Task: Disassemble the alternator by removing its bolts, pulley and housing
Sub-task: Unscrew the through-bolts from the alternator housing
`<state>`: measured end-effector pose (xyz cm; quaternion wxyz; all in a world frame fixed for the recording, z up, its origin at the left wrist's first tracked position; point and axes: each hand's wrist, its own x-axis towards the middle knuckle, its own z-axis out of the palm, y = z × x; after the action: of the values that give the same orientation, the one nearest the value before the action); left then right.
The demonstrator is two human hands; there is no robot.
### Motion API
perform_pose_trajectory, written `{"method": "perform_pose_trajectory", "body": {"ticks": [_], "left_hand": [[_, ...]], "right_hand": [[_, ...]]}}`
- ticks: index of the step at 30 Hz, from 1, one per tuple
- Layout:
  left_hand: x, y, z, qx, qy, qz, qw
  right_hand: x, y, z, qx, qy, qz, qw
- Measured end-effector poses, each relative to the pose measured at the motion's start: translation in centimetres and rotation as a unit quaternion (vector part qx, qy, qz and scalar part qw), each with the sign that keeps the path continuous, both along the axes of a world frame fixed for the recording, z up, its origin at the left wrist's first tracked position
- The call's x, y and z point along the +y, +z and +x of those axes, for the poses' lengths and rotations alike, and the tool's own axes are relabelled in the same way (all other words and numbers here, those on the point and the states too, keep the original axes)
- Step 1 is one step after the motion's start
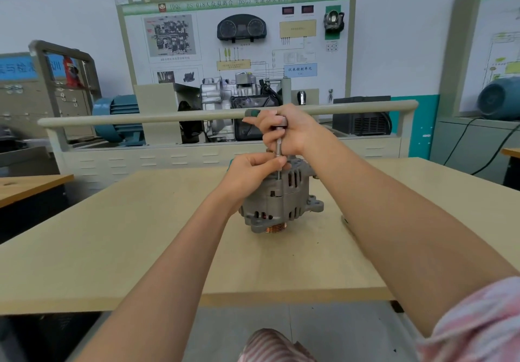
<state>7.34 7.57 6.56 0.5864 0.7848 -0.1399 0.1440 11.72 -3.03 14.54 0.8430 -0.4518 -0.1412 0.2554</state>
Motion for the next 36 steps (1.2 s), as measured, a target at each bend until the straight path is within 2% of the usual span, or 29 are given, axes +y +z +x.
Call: {"method": "perform_pose_trajectory", "body": {"ticks": [1, 3, 5, 6, 7, 9, 12, 14, 16, 18, 20, 22, 23, 24, 26, 28, 30, 33, 36], "left_hand": [[0.0, -0.1, 0.0, -0.002, 0.001, -0.009, 1.0], [-0.2, -0.2, 0.1, -0.008, 0.009, -0.035, 0.999], [-0.3, -0.3, 0.2, -0.022, 0.033, -0.039, 0.998], [-0.3, -0.3, 0.3, -0.024, 0.049, -0.032, 0.998], [-0.4, -0.4, 0.3, -0.024, 0.054, -0.028, 0.998], [-0.4, -0.3, 0.3, -0.023, 0.037, -0.037, 0.998], [-0.3, -0.1, 0.1, -0.012, 0.013, -0.023, 1.0], [-0.1, -0.1, 0.2, -0.002, 0.004, -0.006, 1.0], [0.1, 0.0, 0.1, 0.004, -0.009, -0.008, 1.0], [0.1, 0.0, 0.0, 0.0, -0.008, -0.02, 1.0], [-0.2, -0.1, 0.1, -0.006, 0.009, -0.031, 0.999], [-0.4, -0.2, 0.2, -0.016, 0.049, -0.029, 0.998], [-0.5, -0.3, 0.3, -0.02, 0.066, -0.023, 0.997], [-0.5, -0.4, 0.3, -0.022, 0.073, -0.022, 0.997], [-0.6, -0.4, 0.2, -0.024, 0.058, -0.033, 0.997], [-0.5, -0.3, 0.0, -0.017, 0.039, -0.023, 0.999], [-0.3, -0.2, 0.1, -0.007, 0.02, -0.01, 1.0], [0.0, 0.0, 0.1, 0.002, -0.002, -0.014, 1.0], [0.0, -0.2, 0.2, -0.004, 0.003, -0.034, 0.999]], "right_hand": [[0.3, 0.1, -0.3, 0.005, -0.017, 0.005, 1.0], [1.5, -0.1, -1.0, 0.006, -0.153, 0.02, 0.988], [2.8, -0.5, -1.5, -0.04, -0.362, 0.023, 0.931], [3.4, -0.8, -1.7, -0.056, -0.431, 0.025, 0.9], [3.7, -0.8, -1.7, -0.058, -0.451, 0.026, 0.89], [3.2, -0.5, -1.6, -0.038, -0.387, 0.013, 0.921], [1.5, 0.3, -0.8, -0.003, -0.162, 0.008, 0.987], [0.6, 0.2, -0.1, -0.006, -0.056, -0.009, 0.998], [0.4, 0.1, 0.2, -0.014, -0.024, -0.033, 0.999], [0.8, 0.3, -0.2, -0.009, -0.047, -0.023, 0.999], [1.8, 0.0, -1.1, 0.001, -0.181, 0.019, 0.983], [3.0, -0.7, -1.7, -0.033, -0.39, 0.064, 0.918], [3.5, -0.9, -1.7, -0.043, -0.455, 0.081, 0.886], [3.7, -0.9, -1.7, -0.041, -0.472, 0.087, 0.876], [3.3, -0.4, -1.6, -0.017, -0.408, 0.041, 0.912], [2.1, 0.2, -1.1, 0.013, -0.259, 0.003, 0.966], [0.9, 0.4, -0.3, 0.018, -0.101, 0.004, 0.995], [0.0, 0.0, 0.6, 0.026, 0.016, 0.004, 1.0], [0.1, 0.1, 0.1, 0.028, 0.002, 0.012, 1.0]]}}
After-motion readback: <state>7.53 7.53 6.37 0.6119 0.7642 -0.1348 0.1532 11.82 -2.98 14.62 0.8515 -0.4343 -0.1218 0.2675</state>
